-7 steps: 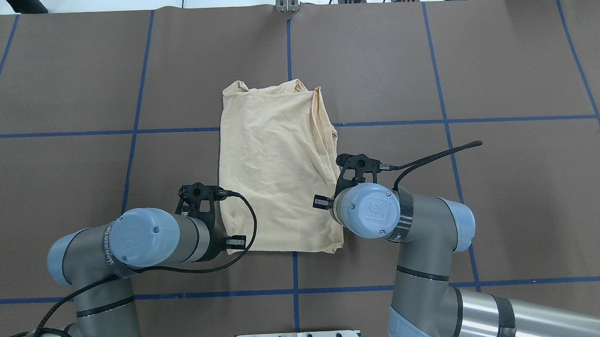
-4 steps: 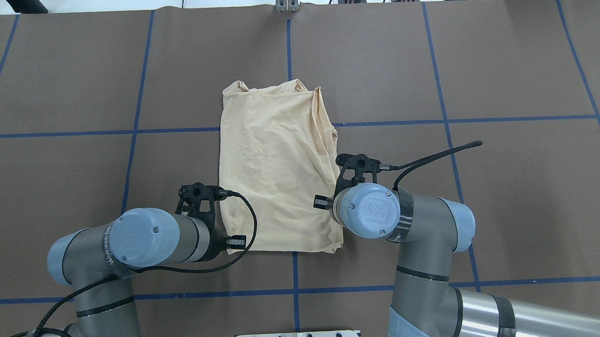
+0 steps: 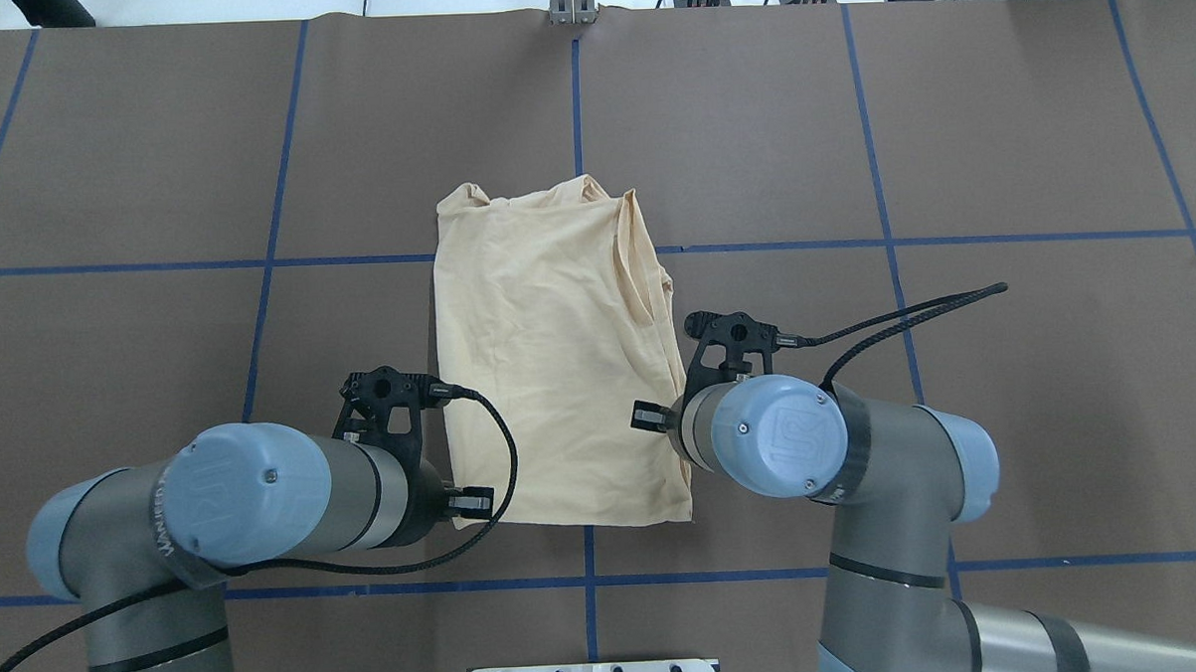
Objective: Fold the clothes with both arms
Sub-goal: 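Grasp the shirt's near corners with both grippers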
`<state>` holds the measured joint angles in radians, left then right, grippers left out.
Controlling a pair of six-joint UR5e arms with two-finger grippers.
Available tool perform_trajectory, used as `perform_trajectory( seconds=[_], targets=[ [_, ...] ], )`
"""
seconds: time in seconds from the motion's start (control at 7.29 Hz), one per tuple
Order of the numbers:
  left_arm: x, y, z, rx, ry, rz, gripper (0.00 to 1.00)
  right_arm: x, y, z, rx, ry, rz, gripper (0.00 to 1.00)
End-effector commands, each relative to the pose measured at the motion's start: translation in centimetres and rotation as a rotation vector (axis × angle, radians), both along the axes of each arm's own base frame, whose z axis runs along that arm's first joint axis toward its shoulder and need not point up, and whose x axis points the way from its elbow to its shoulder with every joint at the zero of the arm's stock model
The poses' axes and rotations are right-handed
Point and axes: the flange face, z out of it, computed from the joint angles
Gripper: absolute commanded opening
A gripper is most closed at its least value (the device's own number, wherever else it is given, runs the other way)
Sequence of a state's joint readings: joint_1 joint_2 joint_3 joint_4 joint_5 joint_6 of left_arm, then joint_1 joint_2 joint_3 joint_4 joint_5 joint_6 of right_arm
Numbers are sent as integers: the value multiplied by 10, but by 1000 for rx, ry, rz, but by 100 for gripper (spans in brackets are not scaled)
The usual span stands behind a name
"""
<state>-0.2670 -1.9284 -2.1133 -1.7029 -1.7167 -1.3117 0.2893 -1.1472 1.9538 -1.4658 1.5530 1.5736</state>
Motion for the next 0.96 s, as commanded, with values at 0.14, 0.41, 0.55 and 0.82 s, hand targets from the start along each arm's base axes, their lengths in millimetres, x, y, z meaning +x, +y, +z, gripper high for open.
perform_trajectory(
  seconds=[0.14, 0.41, 0.55, 0.82],
  targets=[
    [-32, 56, -40, -61, 5, 58, 0, 53, 59, -45, -36, -14, -52, 0],
    [-17, 44, -23, -61, -60, 45, 0, 34, 51, -32, -32, 31, -43, 0],
    [-27, 17, -27, -9, -78, 24, 0, 31, 24, -37, -30, 33, -1, 0],
    [-47, -26, -50, 41, -113, -28, 0, 46, -9, -57, -11, 10, 45, 0]
  ],
)
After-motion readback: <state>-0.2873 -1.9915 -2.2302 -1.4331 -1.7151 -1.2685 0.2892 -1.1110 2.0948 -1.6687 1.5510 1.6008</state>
